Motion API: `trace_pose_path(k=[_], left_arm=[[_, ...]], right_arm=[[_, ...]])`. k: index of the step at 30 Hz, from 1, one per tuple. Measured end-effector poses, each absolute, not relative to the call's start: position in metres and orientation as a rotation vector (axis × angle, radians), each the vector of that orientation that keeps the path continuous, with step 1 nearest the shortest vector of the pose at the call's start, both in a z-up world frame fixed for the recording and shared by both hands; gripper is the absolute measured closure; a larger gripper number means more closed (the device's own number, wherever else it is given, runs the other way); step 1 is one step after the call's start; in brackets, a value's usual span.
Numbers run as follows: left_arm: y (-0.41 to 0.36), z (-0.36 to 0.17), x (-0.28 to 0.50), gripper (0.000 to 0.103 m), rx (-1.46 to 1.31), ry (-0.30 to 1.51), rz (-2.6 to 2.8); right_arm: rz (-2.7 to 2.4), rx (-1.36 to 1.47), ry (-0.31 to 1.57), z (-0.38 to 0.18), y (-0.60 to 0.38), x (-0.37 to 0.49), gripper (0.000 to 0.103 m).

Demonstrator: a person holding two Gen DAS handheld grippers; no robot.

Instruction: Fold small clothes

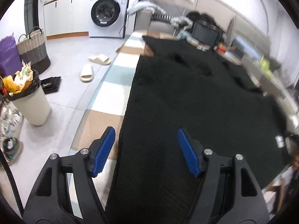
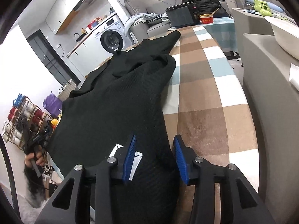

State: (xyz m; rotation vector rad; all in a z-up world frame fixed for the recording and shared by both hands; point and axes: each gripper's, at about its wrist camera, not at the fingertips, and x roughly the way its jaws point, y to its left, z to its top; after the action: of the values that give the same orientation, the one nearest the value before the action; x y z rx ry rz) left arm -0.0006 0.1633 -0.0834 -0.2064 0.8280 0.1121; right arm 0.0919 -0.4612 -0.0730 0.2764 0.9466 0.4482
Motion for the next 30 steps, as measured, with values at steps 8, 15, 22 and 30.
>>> trace_pose_path(k=[8,15,22,30], left_arm=[[0.132,-0.093,0.014,0.092,-0.081,0.831,0.034],[0.126,-0.081,0.002,0.097,-0.124,0.772,0.009],[0.128,-0.030,-0.053,0.098,-0.142,0.602,-0.018],[0.138,0.016,-0.075,0.098,-0.189,0.477,-0.018]], right_arm=[[0.462,0.194,0.925,-0.075,-0.454,0.081,0.038],[0.456,0.047,0.922,-0.076,-0.425,0.079,0.095],[0.553,0.235,0.867,-0.046,-0.442,0.058,0.098],[0.598,0.432,0.684,0.010,-0.468,0.048,0.099]])
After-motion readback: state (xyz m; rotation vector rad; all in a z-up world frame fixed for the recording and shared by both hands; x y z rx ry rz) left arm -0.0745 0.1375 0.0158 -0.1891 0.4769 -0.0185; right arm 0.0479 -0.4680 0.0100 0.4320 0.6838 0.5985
